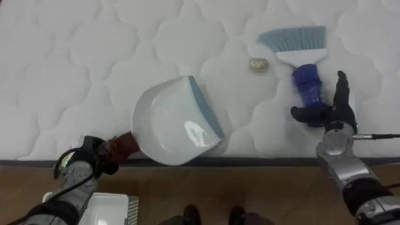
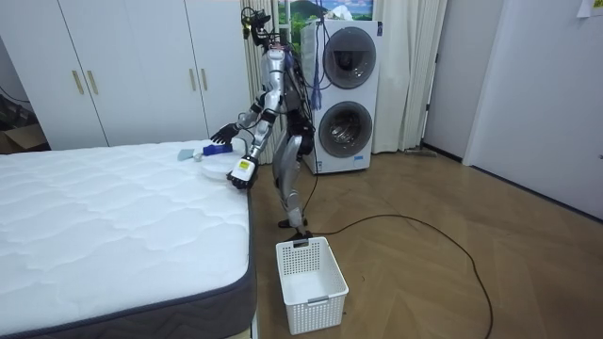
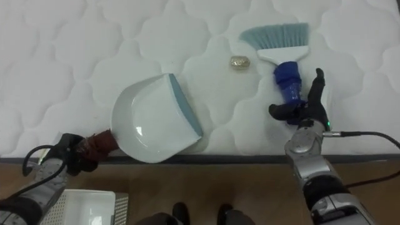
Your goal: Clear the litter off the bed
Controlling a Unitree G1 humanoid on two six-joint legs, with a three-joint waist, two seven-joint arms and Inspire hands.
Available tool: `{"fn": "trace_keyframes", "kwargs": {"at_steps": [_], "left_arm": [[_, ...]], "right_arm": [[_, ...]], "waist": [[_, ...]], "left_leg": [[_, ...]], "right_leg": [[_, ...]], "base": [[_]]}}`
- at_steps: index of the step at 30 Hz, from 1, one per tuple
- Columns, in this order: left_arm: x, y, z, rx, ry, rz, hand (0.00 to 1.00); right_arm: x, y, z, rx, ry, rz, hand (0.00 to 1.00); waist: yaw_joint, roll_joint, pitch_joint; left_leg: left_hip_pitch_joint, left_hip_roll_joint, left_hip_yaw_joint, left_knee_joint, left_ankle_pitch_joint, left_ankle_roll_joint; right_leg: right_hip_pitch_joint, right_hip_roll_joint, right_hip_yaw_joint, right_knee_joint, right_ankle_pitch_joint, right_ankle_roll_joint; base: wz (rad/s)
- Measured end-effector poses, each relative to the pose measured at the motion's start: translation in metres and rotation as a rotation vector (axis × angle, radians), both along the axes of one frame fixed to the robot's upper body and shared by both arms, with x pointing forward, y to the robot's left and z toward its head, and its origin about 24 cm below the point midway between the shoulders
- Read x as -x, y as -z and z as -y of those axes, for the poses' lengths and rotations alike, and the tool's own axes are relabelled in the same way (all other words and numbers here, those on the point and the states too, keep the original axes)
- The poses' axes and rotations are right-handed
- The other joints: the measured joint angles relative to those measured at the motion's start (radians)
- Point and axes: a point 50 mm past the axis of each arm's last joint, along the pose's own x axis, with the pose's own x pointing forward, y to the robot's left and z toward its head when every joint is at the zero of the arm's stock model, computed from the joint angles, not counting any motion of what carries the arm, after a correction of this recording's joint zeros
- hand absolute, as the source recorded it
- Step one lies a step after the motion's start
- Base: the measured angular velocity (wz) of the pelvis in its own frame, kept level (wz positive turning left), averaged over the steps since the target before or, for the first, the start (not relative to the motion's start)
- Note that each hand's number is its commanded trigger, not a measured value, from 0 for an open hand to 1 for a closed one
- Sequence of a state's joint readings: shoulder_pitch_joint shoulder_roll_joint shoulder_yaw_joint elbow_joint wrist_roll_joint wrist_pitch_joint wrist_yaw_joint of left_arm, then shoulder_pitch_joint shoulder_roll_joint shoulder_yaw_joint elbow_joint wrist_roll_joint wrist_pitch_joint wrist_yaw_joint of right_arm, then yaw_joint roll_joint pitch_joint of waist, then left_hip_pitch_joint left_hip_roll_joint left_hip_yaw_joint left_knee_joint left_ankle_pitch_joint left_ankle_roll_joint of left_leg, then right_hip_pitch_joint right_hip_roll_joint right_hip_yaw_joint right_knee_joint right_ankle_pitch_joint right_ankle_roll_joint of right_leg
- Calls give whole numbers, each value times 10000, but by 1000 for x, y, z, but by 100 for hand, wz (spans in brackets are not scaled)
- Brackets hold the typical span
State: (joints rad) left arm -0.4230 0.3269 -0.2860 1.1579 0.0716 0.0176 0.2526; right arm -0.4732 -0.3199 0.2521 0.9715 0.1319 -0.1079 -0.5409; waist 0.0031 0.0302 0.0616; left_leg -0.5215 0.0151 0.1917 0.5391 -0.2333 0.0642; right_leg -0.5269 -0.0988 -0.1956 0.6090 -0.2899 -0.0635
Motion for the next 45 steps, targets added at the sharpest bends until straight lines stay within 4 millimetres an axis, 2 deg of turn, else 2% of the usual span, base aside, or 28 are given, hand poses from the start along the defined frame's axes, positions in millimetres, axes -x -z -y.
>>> {"fn": "trace_keyframes", "kwargs": {"at_steps": [12, 14, 18, 22, 23, 24, 25, 26, 27, 35, 38, 42, 45], "left_arm": [[-1, -1, 1, -49, 183, -46, 100], [-4, -3, 1, -166, 328, 24, 100], [-12, -10, 5, -206, 629, 234, 100], [-14, -11, 6, -118, 740, 224, 100], [-15, -12, 8, -39, 842, 215, 100], [-15, -12, 8, -23, 862, 197, 100], [-15, -12, 8, -44, 914, 145, 100], [-15, -12, 8, -56, 982, 54, 100], [-15, -12, 8, -60, 1002, 22, 100], [-15, -11, 8, -8, 1309, -396, 100], [-17, -13, 8, 7, 1342, -405, 100], [-19, -14, 8, 44, 1387, -400, 100], [-19, -14, 7, 3, 1297, -513, 100]], "right_arm": [[-1, -6, 22, 171, 52, -362, 0], [-3, -11, 31, 406, 255, -477, 0], [-8, -20, 42, 628, 486, -616, 0], [-11, -26, 49, 725, 458, -794, 2], [-11, -27, 52, 752, 450, -859, 49], [-11, -27, 52, 731, 421, -928, 60], [-10, -26, 52, 678, 330, -1086, 85], [-9, -23, 53, 643, 238, -1352, 96], [-9, -22, 53, 636, 193, -1502, 100], [-7, -26, 72, 1071, 423, -2484, 100], [-4, -23, 74, 1175, 511, -2835, 100], [-3, -22, 76, 1164, 636, -2975, 100], [-3, -23, 76, 1169, 680, -2939, 100]], "waist": [[333, -8, 15], [360, -26, 26], [376, -137, 98], [460, -198, 130], [506, -208, 133], [522, -212, 131], [546, -219, 132], [580, -223, 134], [585, -221, 134], [639, -197, 155], [699, -132, 190], [889, -92, 186], [898, -11, 181]], "left_leg": [[-266, -74, -38, 169, 0, 1], [-416, -129, -55, 344, 0, 2], [-681, -192, -58, 620, -1, 4], [-1043, -141, -60, 958, -4, 5], [-1185, -143, -63, 1080, -6, 8], [-1236, -144, -69, 1130, -6, 8], [-1330, -145, -71, 1228, -6, 8], [-1377, -146, -84, 1285, -6, 8], [-1416, -143, -103, 1342, -6, 8], [-1676, -82, -371, 1615, -34, 15], [-1738, -54, -411, 1605, -93, -2], [-1730, -50, -410, 1584, -92, -5], [-1723, -54, -407, 1545, -89, -9]], "right_leg": [[-318, -124, -6, 452, -96, -15], [-469, -229, -20, 673, -201, -32], [-774, -376, -29, 1031, -376, -71], [-1115, -384, -27, 1297, -435, -120], [-1264, -415, -22, 1445, -446, -140], [-1324, -426, -22, 1506, -449, -144], [-1415, -451, -30, 1616, -469, -174], [-1457, -463, -38, 1689, -483, -197], [-1471, -469, -60, 1729, -499, -211], [-1491, -475, -365, 1913, -539, -281], [-1521, -470, -463, 1920, -525, -304], [-1534, -481, -481, 1932, -518, -324], [-1538, -481, -484, 1906, -521, -331]], "base": [[3], [8], [7], [0], [0], [5], [5], [6], [6], [10], [6], [1], [0]]}}
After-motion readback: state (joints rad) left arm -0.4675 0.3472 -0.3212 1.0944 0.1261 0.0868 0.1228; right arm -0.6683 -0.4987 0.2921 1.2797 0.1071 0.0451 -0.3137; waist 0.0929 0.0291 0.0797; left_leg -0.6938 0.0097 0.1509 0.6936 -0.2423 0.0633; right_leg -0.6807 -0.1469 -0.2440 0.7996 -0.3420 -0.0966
